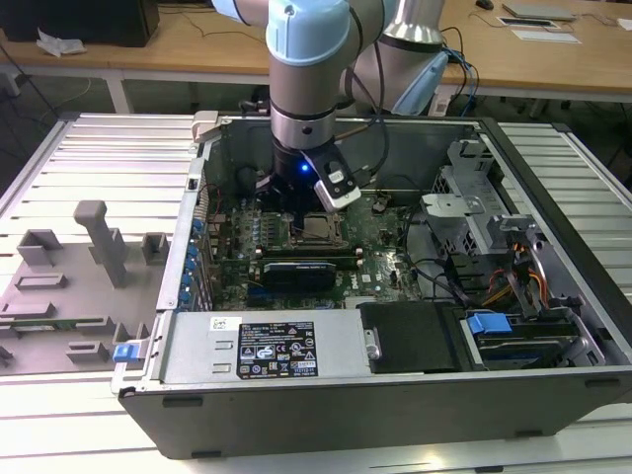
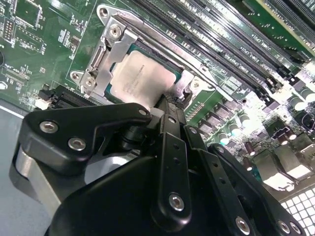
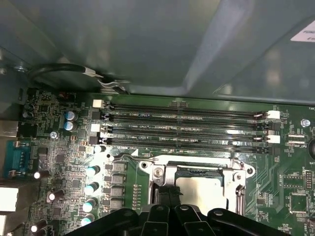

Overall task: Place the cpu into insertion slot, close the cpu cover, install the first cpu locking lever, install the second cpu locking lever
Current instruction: 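Close the cpu cover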

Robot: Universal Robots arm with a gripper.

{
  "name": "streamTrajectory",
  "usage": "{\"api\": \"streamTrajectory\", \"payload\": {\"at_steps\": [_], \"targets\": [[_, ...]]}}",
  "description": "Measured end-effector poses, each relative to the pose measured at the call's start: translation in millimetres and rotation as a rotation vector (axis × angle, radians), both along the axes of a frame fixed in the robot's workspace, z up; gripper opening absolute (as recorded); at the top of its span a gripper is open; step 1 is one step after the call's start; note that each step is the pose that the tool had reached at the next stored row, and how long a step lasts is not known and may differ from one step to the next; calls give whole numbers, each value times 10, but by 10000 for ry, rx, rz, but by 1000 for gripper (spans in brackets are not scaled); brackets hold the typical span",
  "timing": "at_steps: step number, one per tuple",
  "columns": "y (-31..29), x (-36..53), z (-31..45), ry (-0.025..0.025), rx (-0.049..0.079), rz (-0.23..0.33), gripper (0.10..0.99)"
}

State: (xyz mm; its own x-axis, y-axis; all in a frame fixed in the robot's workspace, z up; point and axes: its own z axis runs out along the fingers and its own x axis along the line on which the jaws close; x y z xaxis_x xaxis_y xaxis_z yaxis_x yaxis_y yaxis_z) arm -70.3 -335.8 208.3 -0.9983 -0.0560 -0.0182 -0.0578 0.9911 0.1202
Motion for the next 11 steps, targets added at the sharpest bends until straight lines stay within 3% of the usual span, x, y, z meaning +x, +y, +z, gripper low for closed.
{"api": "streamTrajectory", "payload": {"at_steps": [5,11], "targets": [[-2,-31,-17,0,195,360,106],[-3,-32,-41,2,199,434,106]]}}
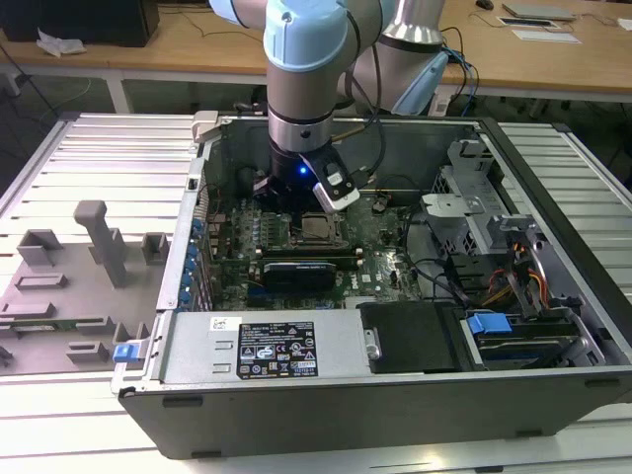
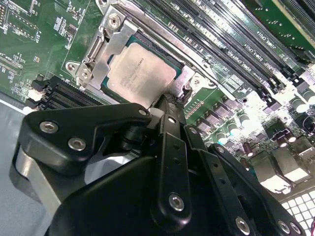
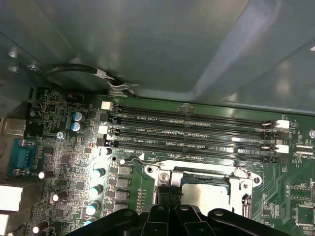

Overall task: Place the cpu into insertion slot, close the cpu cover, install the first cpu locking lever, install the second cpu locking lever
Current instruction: 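Close the cpu cover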

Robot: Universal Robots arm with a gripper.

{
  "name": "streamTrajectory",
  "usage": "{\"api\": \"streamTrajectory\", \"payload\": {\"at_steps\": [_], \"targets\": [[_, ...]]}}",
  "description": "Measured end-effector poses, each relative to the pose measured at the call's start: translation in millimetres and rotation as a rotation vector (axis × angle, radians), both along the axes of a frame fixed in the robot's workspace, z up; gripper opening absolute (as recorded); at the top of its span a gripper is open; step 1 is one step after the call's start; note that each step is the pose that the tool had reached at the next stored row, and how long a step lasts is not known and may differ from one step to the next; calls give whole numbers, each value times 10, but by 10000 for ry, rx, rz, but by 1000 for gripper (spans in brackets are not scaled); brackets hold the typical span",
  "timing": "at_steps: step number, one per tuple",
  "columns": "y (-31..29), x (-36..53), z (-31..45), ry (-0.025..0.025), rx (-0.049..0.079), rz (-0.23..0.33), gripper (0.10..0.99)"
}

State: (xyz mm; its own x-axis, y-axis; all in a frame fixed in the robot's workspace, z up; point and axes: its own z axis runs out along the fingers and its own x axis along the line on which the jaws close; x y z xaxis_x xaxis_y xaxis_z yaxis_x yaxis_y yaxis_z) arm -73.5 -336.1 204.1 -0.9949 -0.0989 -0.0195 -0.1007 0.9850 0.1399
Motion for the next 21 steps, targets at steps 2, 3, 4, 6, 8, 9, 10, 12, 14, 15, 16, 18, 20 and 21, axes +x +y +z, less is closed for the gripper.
{"api": "streamTrajectory", "payload": {"at_steps": [2,3,4,6,8,9,10,12,14,15,16,18,20,21], "targets": [[0,1,-3,1,-2,7,106],[0,3,-4,1,0,12,106],[0,8,-4,1,0,14,106],[0,17,-5,-1,1,14,106],[0,28,-5,0,0,14,106],[0,33,-4,2,-1,14,106],[0,39,-4,1,0,14,106],[1,42,0,-2,1,13,106],[0,41,22,0,0,14,106],[0,41,57,0,0,14,106],[0,41,88,0,0,13,106],[0,41,98,-1,2,14,106],[0,42,99,0,0,15,106],[0,55,100,2,-2,16,106]]}}
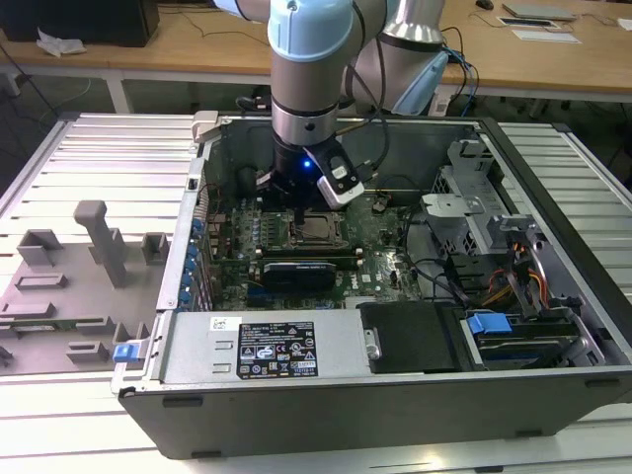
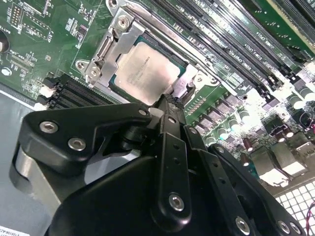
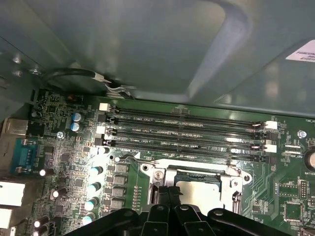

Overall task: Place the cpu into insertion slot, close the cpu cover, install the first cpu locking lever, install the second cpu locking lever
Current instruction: 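Close the cpu cover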

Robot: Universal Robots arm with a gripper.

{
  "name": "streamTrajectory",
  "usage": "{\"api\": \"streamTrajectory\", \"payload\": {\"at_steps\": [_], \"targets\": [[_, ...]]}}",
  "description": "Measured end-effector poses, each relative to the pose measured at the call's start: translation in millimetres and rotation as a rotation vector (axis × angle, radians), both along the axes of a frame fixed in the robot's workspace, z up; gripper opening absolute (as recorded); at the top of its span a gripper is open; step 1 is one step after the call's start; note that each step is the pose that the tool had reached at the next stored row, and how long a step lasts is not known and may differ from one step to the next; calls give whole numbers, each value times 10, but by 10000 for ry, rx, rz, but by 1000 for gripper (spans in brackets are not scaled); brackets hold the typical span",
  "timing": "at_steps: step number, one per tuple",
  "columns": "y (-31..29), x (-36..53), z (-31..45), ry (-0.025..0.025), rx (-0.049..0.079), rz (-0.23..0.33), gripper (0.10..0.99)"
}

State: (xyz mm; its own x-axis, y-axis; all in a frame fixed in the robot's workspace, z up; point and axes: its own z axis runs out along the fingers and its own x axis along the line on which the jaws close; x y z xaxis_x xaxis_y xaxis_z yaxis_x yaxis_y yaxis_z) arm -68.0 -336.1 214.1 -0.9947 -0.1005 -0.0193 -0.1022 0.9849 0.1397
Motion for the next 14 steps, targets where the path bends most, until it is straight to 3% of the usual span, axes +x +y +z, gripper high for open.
{"api": "streamTrajectory", "payload": {"at_steps": [4,7,8,9,10,13,14], "targets": [[0,100,-1,-2,2,-2,106],[0,224,-1,-2,-7,-1,106],[0,229,0,0,-136,-5,106],[0,231,7,0,-384,-2,106],[0,231,28,0,-481,-1,106],[0,231,95,0,-504,-2,106],[0,231,153,0,-514,-2,106]]}}
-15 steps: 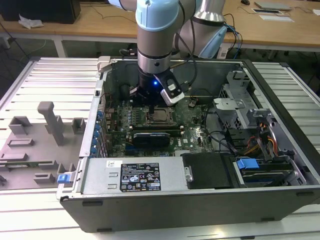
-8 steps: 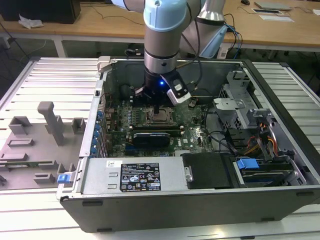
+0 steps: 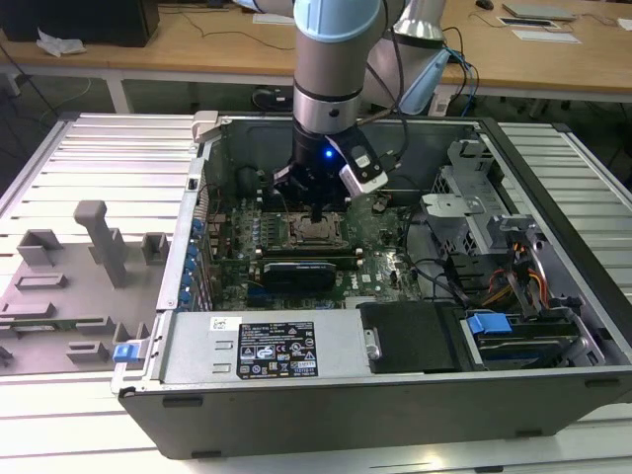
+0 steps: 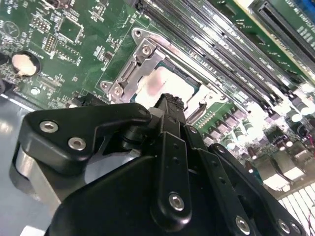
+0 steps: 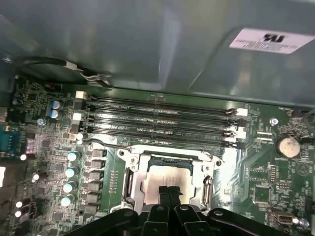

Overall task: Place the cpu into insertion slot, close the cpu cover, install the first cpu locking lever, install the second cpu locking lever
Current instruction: 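Close the cpu cover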

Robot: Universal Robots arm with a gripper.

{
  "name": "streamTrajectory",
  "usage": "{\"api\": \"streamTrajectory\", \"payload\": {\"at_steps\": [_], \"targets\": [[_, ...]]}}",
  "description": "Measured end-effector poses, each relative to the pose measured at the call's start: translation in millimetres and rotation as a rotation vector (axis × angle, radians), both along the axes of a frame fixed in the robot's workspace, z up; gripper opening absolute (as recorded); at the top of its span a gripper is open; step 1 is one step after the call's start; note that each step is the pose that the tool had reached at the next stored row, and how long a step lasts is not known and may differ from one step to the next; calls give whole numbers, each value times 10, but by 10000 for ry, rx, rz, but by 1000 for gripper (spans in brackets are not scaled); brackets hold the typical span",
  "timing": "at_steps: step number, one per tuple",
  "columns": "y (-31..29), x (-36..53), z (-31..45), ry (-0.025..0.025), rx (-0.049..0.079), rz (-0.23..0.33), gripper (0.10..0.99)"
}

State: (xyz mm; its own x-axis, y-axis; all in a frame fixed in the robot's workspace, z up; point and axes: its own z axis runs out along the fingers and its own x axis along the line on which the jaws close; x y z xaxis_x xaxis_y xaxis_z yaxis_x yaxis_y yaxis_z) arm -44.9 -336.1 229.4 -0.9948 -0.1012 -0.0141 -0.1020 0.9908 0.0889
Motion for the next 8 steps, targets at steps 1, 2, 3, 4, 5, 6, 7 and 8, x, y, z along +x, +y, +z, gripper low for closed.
{"api": "streamTrajectory", "payload": {"at_steps": [1,2,3,4,5,6,7,8], "targets": [[0,0,30,-1,-6,0,106],[0,0,55,-1,-9,0,106],[0,0,107,-1,-20,0,106],[0,0,164,0,-40,0,106],[1,0,208,-1,-60,0,106],[0,0,225,0,-72,0,106],[1,0,239,-1,-86,0,106],[1,0,255,-1,-119,-1,106]]}}
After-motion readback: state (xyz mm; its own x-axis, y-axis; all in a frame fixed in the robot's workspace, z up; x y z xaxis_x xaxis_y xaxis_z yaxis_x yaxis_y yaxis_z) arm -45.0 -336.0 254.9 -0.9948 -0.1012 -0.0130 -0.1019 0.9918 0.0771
